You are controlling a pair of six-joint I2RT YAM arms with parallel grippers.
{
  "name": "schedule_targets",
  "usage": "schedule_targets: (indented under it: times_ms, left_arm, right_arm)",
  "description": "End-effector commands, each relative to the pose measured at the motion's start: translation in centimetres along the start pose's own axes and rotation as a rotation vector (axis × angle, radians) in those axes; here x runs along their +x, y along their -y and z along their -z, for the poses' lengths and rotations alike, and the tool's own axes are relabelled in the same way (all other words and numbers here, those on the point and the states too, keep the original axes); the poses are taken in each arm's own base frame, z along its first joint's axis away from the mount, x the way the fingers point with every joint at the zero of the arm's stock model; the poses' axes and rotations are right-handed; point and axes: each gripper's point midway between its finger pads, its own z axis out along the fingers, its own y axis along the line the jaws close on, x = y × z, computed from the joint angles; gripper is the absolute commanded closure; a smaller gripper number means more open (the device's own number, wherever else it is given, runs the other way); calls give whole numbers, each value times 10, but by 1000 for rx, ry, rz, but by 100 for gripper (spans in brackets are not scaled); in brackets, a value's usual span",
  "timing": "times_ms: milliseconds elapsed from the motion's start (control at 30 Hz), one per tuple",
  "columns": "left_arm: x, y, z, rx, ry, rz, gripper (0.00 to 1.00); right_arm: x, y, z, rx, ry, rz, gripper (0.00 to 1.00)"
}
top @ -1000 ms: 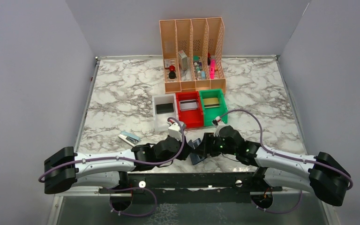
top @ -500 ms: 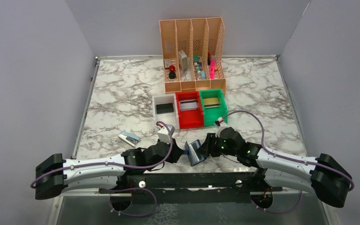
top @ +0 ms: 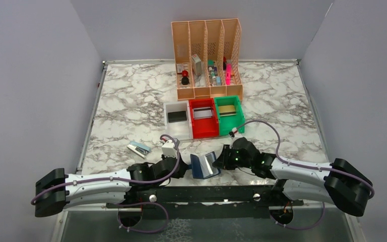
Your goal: Take the credit cards out of the card holder
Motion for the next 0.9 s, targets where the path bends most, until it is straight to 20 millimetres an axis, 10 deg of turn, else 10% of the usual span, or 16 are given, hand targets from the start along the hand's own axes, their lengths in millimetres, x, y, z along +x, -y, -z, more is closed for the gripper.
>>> schedule_targets:
  times_ms: [0,600,867]
  left_arm:
    - [5,-23,-2,-94,17,21,99]
    - [28,-52,-25,-272,-52,-105,99]
    - [32,-41,-38,-282,-97,-176,100]
  right_arm:
    - [-13,12,4,71,89,-41,82]
    - [-15,86,22,390,232,-152,79]
    - [-27,49,30,258,208,-72,65]
